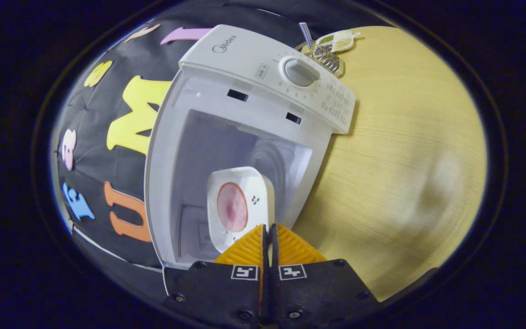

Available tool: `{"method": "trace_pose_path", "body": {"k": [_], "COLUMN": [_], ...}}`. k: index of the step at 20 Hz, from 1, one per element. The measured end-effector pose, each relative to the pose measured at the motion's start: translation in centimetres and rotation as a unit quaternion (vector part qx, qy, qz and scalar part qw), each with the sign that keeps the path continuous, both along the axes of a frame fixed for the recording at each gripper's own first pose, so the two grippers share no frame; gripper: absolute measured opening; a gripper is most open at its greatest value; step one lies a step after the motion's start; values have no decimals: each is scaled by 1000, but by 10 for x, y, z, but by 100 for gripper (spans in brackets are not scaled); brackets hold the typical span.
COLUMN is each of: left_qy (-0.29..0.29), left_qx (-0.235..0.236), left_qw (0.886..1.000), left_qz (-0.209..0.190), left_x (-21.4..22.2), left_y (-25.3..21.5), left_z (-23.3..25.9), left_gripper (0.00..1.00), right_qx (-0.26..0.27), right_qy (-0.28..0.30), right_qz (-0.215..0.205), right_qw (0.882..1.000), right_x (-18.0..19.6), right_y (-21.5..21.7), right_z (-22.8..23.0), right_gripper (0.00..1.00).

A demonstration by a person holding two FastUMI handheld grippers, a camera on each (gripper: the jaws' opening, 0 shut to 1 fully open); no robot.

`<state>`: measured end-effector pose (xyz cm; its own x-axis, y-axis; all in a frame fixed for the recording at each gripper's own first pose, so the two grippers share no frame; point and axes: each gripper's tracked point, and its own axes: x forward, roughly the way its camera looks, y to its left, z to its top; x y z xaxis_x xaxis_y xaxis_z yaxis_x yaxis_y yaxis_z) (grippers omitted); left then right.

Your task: Open the microwave oven with the left hand, put the food in, and close the microwave oven.

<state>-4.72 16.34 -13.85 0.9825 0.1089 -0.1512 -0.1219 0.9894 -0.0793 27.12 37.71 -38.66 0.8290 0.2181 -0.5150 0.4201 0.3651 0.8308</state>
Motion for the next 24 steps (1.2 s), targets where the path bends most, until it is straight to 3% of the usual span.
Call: {"method": "trace_pose_path", "body": {"k": [2,6,9,14,17,19,20,21,22,24], "left_qy": [5,24,28,38,39,36,34,33,33,30], "left_qx": [-10,-18,-18,-8,-2,-7,-9,-8,-5,-2], "left_qw": [1000,999,999,999,999,999,999,999,999,999], "left_qz": [7,22,21,18,15,10,12,18,26,31], "left_x": [1,5,3,16,16,16,16,14,13,12], "left_y": [6,20,20,19,20,19,20,24,29,31], "left_z": [-4,-17,-22,-31,-35,-35,-34,-35,-36,-36], "left_gripper": [93,93,94,94,93,93,94,93,94,94], "right_qx": [-1,2,-25,-35,-33,-36,-33,-32,-43,-86], "right_qy": [2,35,54,39,19,-1,-10,-18,-24,-49], "right_qz": [-22,-14,-12,-21,-4,14,29,44,55,69], "right_qw": [1000,999,998,998,999,999,999,998,997,993], "right_x": [17,38,47,58,64,66,65,65,62,61], "right_y": [6,24,25,24,28,31,35,39,40,36], "right_z": [-5,-27,-45,-41,-34,-30,-28,-26,-24,-18], "right_gripper": [4,4,5,9,13,21,15,36,35,79]}}
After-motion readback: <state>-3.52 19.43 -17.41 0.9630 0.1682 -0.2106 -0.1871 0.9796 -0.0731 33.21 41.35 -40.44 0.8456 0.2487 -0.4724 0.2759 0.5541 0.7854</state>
